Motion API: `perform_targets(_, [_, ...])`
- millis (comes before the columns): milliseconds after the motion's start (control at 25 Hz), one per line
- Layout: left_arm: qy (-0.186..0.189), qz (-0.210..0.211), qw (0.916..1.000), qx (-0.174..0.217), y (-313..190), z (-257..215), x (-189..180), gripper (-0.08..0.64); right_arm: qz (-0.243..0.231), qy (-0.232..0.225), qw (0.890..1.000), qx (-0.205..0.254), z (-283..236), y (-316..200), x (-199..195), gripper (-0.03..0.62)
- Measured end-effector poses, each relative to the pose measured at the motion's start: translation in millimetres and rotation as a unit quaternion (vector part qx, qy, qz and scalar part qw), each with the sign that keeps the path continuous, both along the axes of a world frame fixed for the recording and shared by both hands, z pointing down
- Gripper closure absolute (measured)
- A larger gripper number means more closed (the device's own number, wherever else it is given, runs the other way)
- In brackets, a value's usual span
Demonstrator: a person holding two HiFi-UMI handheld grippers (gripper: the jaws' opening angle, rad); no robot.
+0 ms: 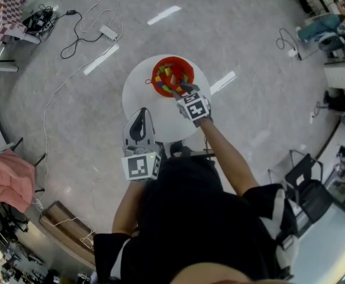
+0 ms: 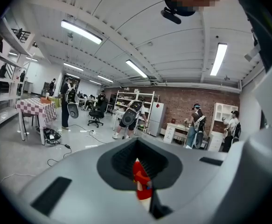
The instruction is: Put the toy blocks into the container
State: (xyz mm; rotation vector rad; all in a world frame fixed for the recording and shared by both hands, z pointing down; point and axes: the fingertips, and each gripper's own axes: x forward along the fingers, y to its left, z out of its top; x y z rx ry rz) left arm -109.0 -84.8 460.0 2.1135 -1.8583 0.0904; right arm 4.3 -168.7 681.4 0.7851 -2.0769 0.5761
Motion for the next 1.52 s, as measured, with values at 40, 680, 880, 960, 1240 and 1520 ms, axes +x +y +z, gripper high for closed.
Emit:
perform_targets(40, [0.0,0.0,1.0,0.001,0.2,-0.6,-0.1,0.566,0.004,0.004,1.0,-0.002,2.9,-0.4,1.0,0.465])
perform_targets(680, [-0.005,0.0,0.9998,0.02,6.3,-15.0,6.9,0.566,0.082,-0.149,0.974,0.147,-136.1,-1.4,17.3,0.575])
perform_targets(880, [-0.009,0.003,0.9996,0.029,10.1,-24.1,15.5,0.566,0.091,-0.213,0.947,0.223,-202.8,27.3,32.6,0.594])
perform_targets(960, [-0.012,0.005,0.9994,0.033,11.7,-26.6,19.7,0.566,0.097,-0.23,0.937,0.246,-219.1,44.9,39.9,0.594])
perform_targets(1240, [-0.019,0.012,0.9991,0.037,24.7,-26.1,34.1,0.566,0.125,-0.239,0.939,0.214,-200.1,88.1,53.1,0.595])
perform_targets(1520, [-0.017,0.01,0.9991,0.037,31.1,-29.9,41.8,0.566,0.098,-0.235,0.941,0.224,-208.7,94.3,54.0,0.595])
